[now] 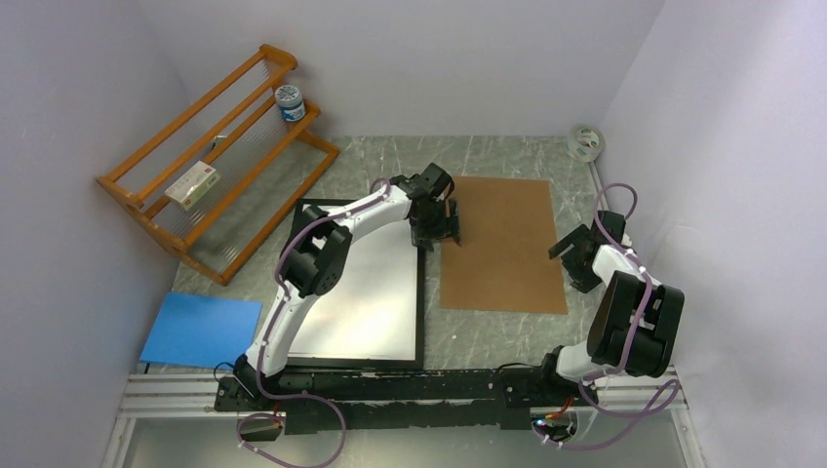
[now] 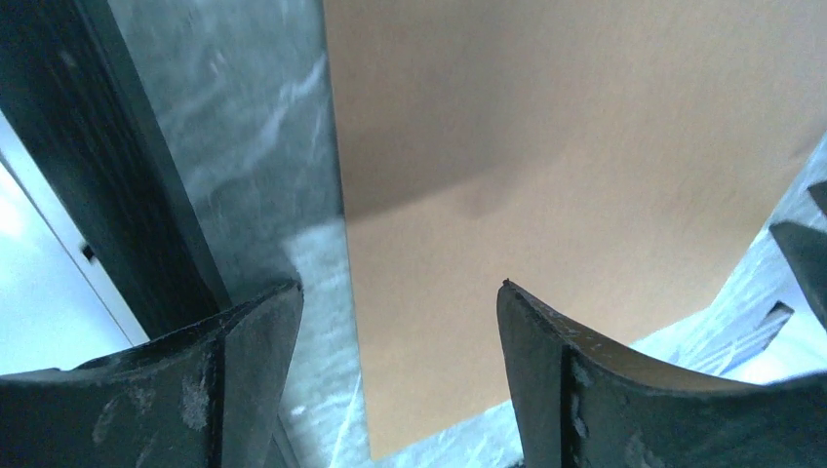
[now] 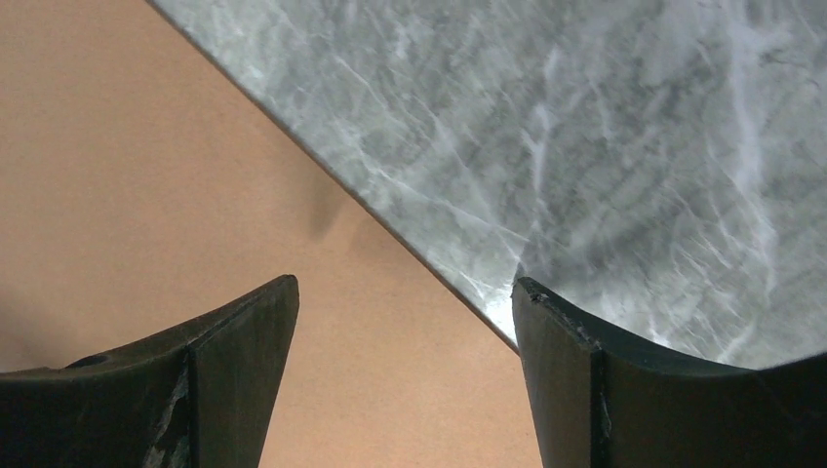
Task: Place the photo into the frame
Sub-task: Pick up the photo frame item at the center of the board.
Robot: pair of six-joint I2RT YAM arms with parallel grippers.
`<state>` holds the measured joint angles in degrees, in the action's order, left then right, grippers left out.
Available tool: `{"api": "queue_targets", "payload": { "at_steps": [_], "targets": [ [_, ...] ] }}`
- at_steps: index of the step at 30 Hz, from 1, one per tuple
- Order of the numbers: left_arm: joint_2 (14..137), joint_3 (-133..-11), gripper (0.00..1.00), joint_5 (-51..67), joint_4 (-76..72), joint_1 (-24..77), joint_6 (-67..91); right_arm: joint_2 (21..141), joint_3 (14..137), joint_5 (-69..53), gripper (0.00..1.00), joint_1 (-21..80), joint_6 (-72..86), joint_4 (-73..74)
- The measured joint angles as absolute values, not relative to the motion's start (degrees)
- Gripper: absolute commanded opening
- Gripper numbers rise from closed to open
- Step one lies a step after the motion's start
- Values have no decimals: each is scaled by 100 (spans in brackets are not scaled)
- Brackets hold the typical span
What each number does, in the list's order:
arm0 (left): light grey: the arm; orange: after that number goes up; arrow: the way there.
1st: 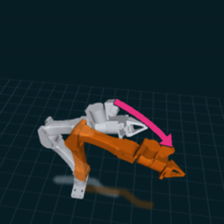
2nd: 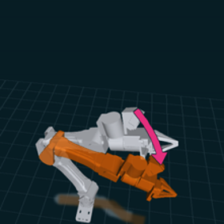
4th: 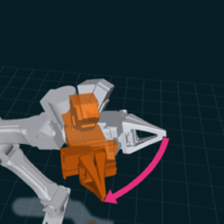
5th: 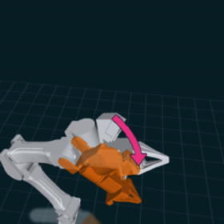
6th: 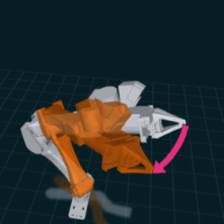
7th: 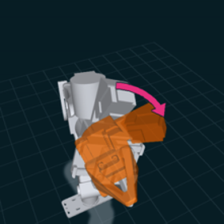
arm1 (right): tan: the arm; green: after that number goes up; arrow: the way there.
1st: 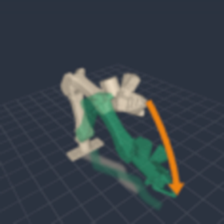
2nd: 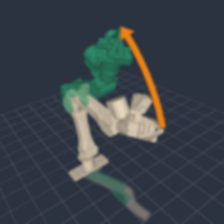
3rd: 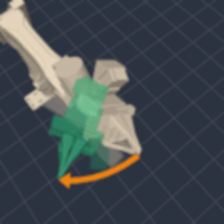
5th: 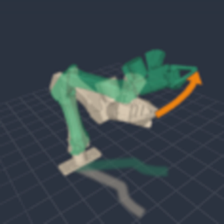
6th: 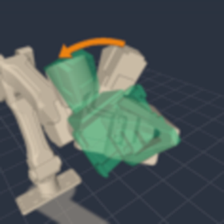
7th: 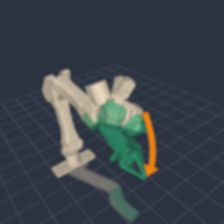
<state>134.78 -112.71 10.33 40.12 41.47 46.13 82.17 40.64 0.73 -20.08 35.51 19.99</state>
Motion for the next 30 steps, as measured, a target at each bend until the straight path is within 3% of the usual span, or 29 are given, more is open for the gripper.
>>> {"api": "queue_targets", "payload": {
  "at_steps": [19, 30],
  "targets": [
    [13345, -10501, 59, 2853, 3573, 3979, 4598, 8184, 3551, -1592, 78, -2320, 3197, 626],
    [13489, -10777, 56, 3144, 3789, 3913, 4136, 8029, 3100, -1841, 78, -2418, 3247, -148]
  ]
}}
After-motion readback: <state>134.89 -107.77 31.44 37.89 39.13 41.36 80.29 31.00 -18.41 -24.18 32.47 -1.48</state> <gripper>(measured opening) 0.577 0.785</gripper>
